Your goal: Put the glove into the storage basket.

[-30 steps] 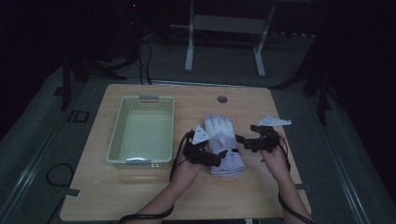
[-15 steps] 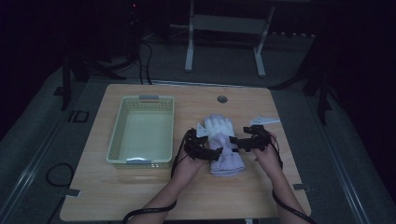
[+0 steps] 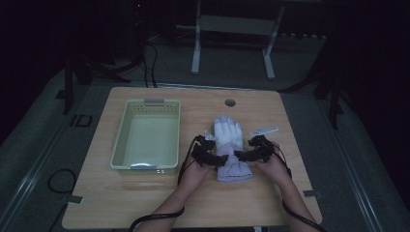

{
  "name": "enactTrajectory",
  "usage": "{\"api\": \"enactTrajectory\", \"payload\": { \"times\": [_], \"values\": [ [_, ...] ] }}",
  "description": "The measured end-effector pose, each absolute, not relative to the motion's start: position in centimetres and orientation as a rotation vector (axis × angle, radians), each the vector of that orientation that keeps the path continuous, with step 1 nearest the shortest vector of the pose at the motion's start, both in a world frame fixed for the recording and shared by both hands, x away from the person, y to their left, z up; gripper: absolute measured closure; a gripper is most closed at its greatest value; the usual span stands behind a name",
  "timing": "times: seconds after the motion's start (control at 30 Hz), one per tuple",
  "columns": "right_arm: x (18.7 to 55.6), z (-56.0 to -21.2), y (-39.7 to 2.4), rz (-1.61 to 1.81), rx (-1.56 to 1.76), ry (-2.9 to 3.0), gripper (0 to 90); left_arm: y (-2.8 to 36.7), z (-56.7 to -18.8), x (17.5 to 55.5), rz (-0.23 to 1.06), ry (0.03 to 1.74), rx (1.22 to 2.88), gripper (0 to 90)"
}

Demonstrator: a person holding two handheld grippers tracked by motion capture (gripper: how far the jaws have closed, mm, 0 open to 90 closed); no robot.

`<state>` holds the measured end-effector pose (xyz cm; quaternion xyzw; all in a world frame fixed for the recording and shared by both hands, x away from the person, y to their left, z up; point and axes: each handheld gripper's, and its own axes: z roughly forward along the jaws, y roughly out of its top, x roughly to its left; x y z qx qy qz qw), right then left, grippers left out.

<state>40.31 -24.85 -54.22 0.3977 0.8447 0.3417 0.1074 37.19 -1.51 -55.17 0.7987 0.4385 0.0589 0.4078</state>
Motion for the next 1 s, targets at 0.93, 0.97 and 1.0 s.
{"api": "enactTrajectory", "payload": {
  "times": [0.93,0.97,1.0],
  "values": [
    [39.3,-53.6,-24.9,1.147,1.275,2.527,78.3,-1.1,-54.8,39.0,-0.171,1.049,2.001,74.3],
    [39.2,-53.4,-24.8,1.142,1.265,2.525,78.5,-1.0,-54.5,38.9,-0.168,1.042,2.001,74.3],
    [38.9,-53.0,-24.7,1.143,1.259,2.517,78.7,-0.9,-54.2,38.8,-0.166,1.037,2.002,74.8]
  ]
}}
